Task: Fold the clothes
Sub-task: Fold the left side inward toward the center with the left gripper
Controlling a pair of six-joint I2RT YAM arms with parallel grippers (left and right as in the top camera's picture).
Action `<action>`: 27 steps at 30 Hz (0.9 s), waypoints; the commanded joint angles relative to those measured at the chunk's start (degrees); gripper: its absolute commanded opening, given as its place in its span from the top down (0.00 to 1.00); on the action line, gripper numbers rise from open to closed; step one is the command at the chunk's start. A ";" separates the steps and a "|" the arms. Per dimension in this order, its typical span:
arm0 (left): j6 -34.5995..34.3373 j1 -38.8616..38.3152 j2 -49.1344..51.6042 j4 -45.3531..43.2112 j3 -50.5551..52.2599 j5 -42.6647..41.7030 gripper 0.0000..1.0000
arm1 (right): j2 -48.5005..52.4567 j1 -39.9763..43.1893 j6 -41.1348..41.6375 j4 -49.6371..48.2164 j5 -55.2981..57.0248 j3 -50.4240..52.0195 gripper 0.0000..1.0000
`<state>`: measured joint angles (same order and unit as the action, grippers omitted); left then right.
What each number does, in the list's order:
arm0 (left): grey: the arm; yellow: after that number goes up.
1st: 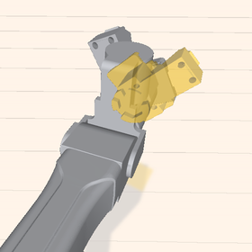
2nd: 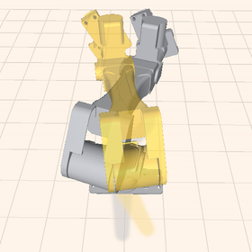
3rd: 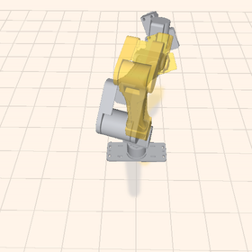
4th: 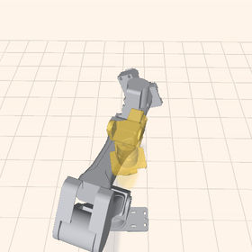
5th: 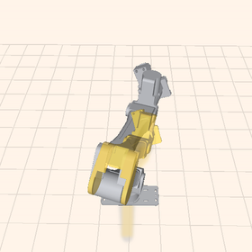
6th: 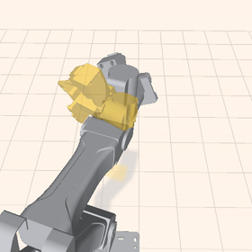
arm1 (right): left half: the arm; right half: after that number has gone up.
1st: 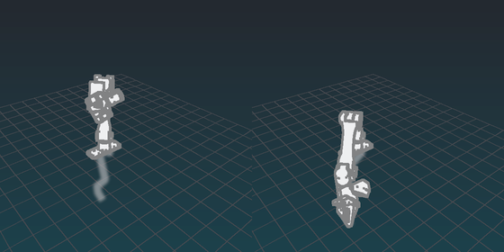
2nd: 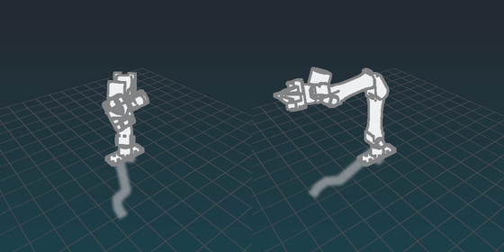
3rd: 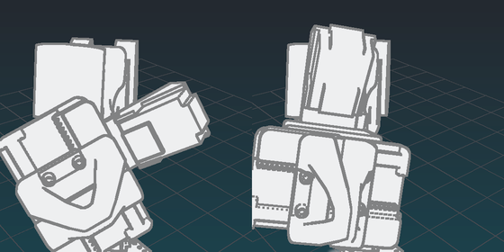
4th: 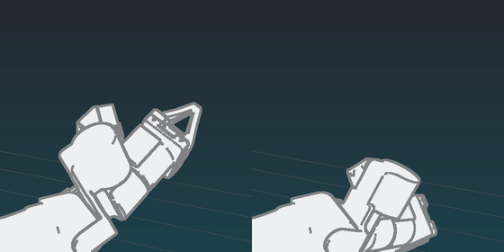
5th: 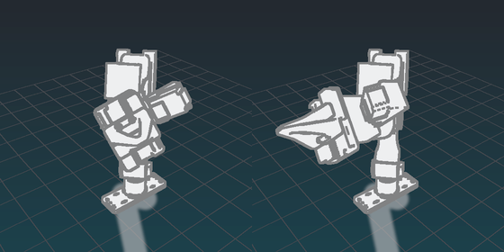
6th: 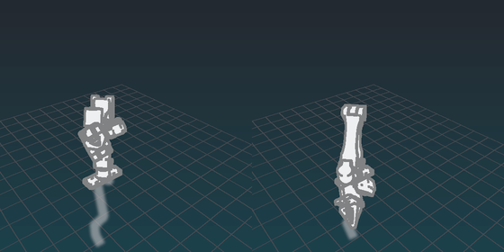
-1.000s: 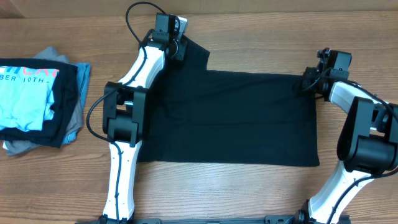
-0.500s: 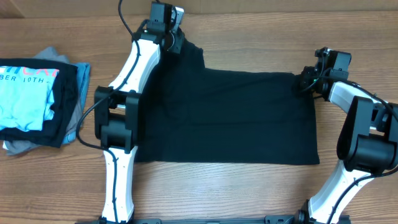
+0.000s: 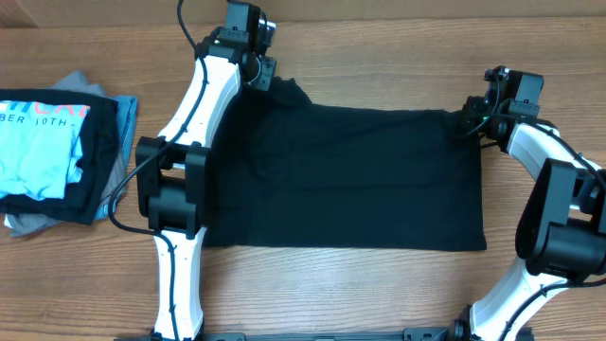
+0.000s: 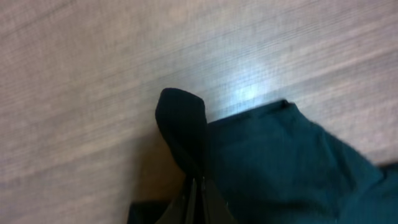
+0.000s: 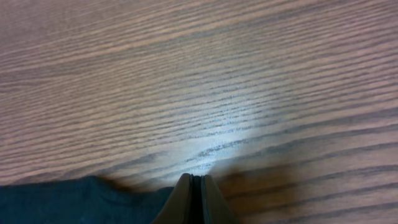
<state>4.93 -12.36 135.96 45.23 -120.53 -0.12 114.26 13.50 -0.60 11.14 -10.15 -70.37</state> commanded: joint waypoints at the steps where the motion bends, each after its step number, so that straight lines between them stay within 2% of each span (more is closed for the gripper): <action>1: 0.61 0.07 -5.22 2.58 -0.52 0.66 0.96 | -1.86 0.09 0.11 0.31 -1.81 -0.87 0.96; 13: -0.85 1.03 -8.55 9.14 -0.52 0.55 0.96 | -4.17 0.11 -1.42 1.90 -2.78 -0.87 0.96; 20: -1.40 1.33 -9.73 18.23 -0.52 0.61 0.96 | -6.05 0.28 -1.38 5.22 -0.94 -0.87 0.96; 27: -7.63 3.13 -9.75 23.30 -0.52 0.35 0.96 | -6.88 2.32 0.39 7.85 -1.14 -0.87 0.96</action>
<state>1.74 -10.79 128.16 66.63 -120.53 -0.16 109.78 14.22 -1.50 18.65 -11.64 -70.37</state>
